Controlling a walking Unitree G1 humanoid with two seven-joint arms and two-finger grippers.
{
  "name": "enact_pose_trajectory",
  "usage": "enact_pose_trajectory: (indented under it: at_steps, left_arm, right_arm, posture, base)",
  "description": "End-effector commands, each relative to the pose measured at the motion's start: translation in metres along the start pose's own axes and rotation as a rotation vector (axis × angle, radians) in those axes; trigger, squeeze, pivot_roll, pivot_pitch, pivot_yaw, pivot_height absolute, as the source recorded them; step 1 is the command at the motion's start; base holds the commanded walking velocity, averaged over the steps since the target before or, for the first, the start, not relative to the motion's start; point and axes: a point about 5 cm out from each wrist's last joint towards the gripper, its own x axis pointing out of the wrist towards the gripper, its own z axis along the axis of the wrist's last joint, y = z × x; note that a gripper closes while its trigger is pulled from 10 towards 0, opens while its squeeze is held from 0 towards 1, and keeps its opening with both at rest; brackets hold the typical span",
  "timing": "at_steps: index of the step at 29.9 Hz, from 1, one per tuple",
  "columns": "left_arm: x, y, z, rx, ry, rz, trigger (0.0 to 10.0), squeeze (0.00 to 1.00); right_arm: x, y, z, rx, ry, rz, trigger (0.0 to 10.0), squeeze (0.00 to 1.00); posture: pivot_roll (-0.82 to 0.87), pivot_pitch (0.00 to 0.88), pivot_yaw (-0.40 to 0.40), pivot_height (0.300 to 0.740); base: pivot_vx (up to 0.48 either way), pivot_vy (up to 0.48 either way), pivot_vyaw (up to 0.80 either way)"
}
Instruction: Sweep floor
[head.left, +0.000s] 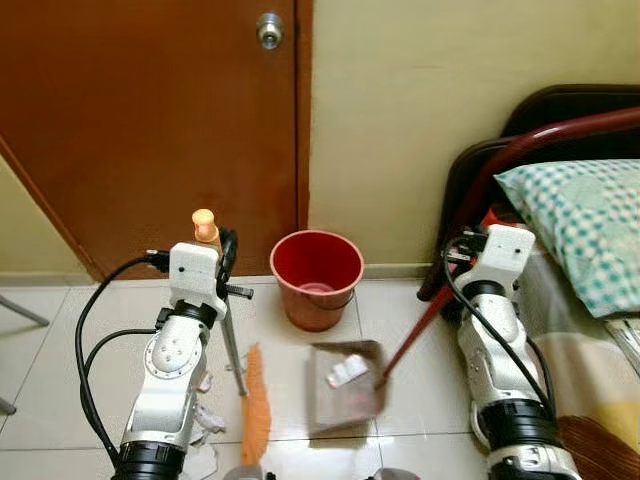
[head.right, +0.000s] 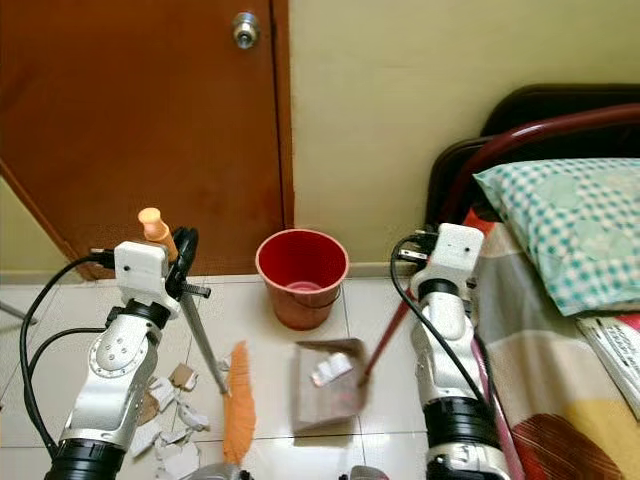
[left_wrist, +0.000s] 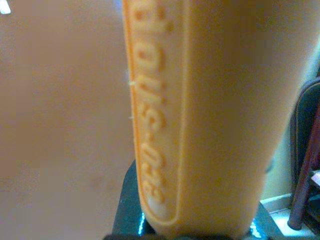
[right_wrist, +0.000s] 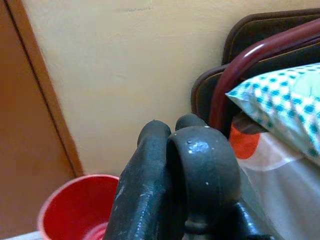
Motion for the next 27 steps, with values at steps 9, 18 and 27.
enact_pose_trajectory:
  at_steps: [9, 18, 27]
  left_arm:
    - [-0.001, 0.012, -0.004, 0.019, 0.022, 0.072, 10.0, 0.0]
    - [-0.001, 0.007, -0.004, 0.012, 0.022, 0.065, 10.0, 0.0]
    - [-0.001, 0.007, -0.004, 0.012, 0.022, 0.065, 10.0, 0.0]
  right_arm:
    - [0.021, 0.044, 0.056, 0.129, -0.131, 0.166, 10.0, 0.0]
    - [0.031, 0.071, 0.083, 0.203, -0.176, 0.25, 10.0, 0.0]
    - [0.031, 0.071, 0.083, 0.203, -0.176, 0.25, 10.0, 0.0]
  posture:
    - [-0.04, 0.0, -0.004, 0.74]
    - [-0.04, 0.0, -0.009, 0.74]
    - [-0.04, 0.0, -0.009, 0.74]
  base:
    - [0.0, 0.0, 0.0]
    - [0.0, 0.0, 0.0]
    - [0.0, 0.0, 0.0]
